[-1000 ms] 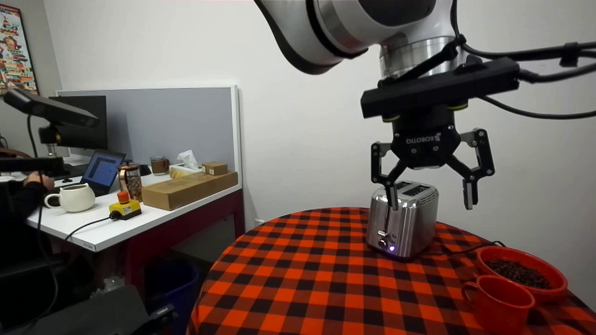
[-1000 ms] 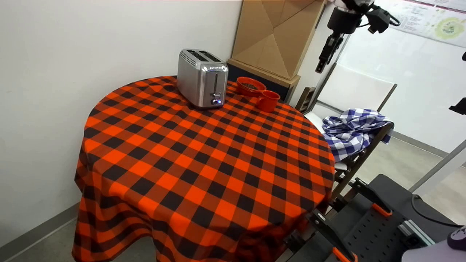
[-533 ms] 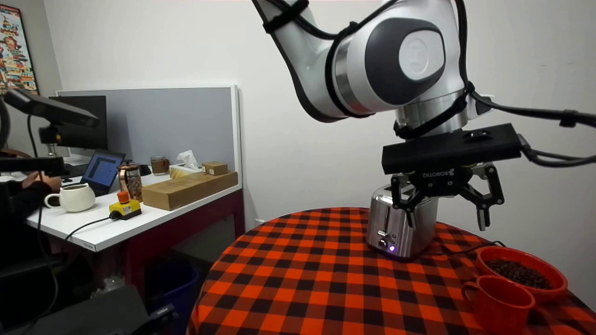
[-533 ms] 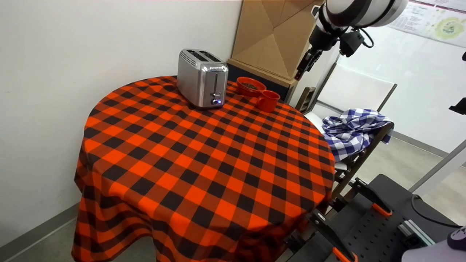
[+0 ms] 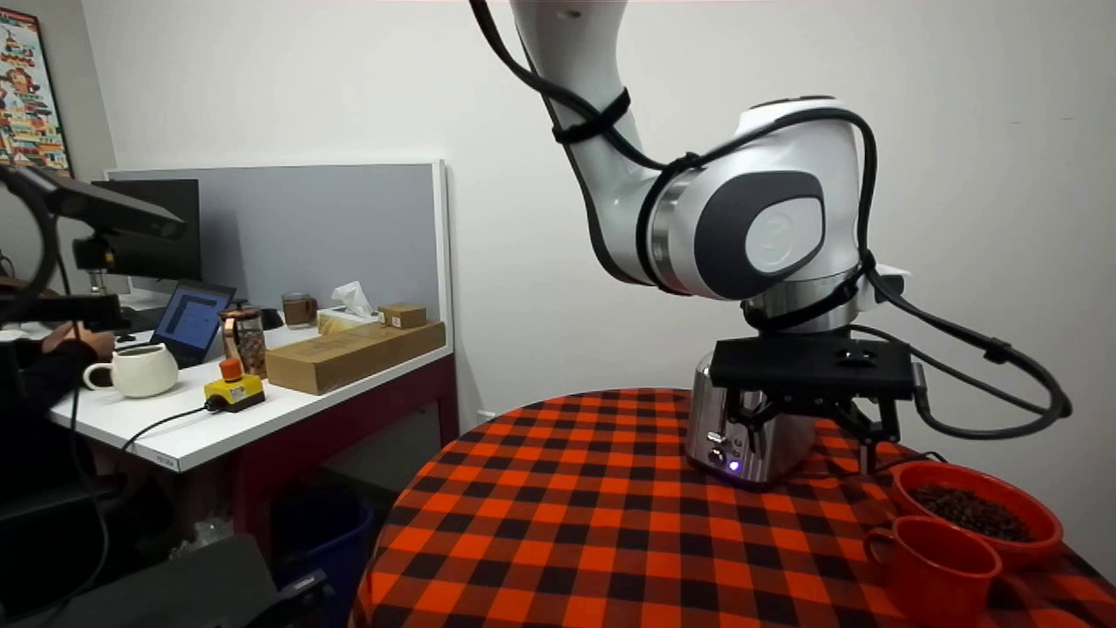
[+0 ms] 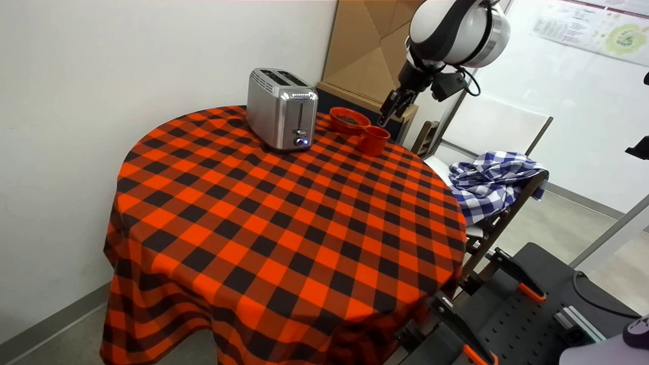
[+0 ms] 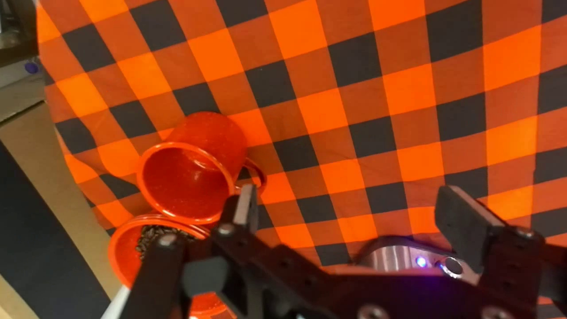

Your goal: Push the button on the toaster

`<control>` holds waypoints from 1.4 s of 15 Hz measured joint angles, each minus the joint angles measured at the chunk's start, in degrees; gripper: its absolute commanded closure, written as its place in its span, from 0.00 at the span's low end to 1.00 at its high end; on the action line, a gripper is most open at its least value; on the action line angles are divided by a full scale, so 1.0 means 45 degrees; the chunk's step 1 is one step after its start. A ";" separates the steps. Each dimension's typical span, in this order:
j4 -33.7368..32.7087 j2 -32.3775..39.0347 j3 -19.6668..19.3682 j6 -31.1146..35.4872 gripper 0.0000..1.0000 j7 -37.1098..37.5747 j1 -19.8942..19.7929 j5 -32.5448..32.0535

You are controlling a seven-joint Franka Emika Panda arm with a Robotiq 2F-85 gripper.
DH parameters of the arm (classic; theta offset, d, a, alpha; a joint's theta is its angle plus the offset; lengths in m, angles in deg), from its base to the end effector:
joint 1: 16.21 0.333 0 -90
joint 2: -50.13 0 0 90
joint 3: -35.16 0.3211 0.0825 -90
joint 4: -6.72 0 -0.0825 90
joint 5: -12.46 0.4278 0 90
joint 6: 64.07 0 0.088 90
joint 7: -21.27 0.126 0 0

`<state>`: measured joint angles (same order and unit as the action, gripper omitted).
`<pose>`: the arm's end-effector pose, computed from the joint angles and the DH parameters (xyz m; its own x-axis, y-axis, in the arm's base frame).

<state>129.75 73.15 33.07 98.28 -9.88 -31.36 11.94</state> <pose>0.6005 -0.1861 0.1914 0.9364 0.2647 0.2302 0.2314 -0.9593 0.1618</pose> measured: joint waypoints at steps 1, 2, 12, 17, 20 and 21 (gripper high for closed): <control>-0.0290 0.0338 0.0143 0.0001 0.00 0.0005 -0.0049 -0.0001; -0.0577 0.0663 0.0251 0.0004 0.00 0.0012 -0.0067 -0.0008; -0.2682 0.2763 0.1111 0.0086 0.00 0.0543 -0.0209 -0.0170; -0.2815 0.2858 0.1267 0.0084 0.00 0.0698 -0.0351 -0.0156; -0.2822 0.2860 0.1271 0.0081 0.00 0.0698 -0.0365 -0.0180; -0.2768 0.2845 0.1220 0.0082 0.00 0.0699 -0.0338 -0.0303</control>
<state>117.30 85.96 38.56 98.65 -6.74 -32.88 10.58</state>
